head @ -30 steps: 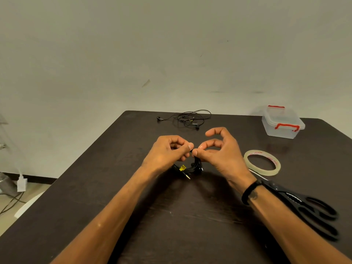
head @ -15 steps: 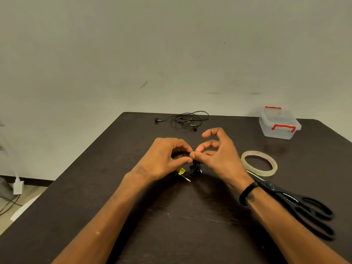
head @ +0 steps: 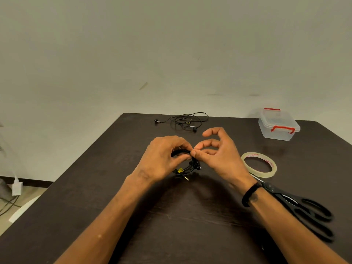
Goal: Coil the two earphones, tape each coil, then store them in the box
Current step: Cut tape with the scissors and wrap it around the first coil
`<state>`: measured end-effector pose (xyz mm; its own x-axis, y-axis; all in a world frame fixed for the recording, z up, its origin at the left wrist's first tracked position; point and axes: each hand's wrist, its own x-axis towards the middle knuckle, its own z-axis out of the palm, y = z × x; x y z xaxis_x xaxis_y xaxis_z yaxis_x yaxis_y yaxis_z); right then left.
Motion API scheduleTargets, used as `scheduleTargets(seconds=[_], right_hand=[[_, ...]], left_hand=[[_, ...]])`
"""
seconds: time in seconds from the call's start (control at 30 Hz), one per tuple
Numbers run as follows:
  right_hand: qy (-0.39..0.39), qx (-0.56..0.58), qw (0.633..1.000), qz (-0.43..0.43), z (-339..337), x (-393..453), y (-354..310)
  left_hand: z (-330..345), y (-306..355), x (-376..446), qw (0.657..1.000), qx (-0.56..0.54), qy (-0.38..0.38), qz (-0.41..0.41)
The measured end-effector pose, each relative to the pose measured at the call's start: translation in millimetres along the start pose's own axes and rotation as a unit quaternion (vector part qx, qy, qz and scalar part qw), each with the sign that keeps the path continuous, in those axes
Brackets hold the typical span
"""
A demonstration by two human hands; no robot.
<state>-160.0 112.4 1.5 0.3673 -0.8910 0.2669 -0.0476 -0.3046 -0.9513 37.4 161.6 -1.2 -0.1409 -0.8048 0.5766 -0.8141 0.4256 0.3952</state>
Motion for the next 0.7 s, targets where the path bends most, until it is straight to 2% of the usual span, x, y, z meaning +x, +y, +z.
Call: scheduleTargets(seconds=[0.23,0.4,0.57,0.7], right_hand=[[0.003,-0.003,1.000,0.010,-1.4,2.2,3.6],[0.010,0.042,0.999,0.031,-1.7,2.6,2.7],[0.046,0.017,0.998,0.040,-2.5,3.5,4.6],[0.071,0.004,0.997,0.004,-3.1,2.0,0.5]], left_hand=[[-0.7,1.2,-1.3,1.000,-0.003,0.007,-0.016],[1.6,1.9,-2.0,1.000,-0.013,0.024,-0.004],[2.3,0.2,-2.0,0.999,-0.012,0.032,0.007],[1.0,3.3,-1.6,0.999,0.001,0.047,0.019]])
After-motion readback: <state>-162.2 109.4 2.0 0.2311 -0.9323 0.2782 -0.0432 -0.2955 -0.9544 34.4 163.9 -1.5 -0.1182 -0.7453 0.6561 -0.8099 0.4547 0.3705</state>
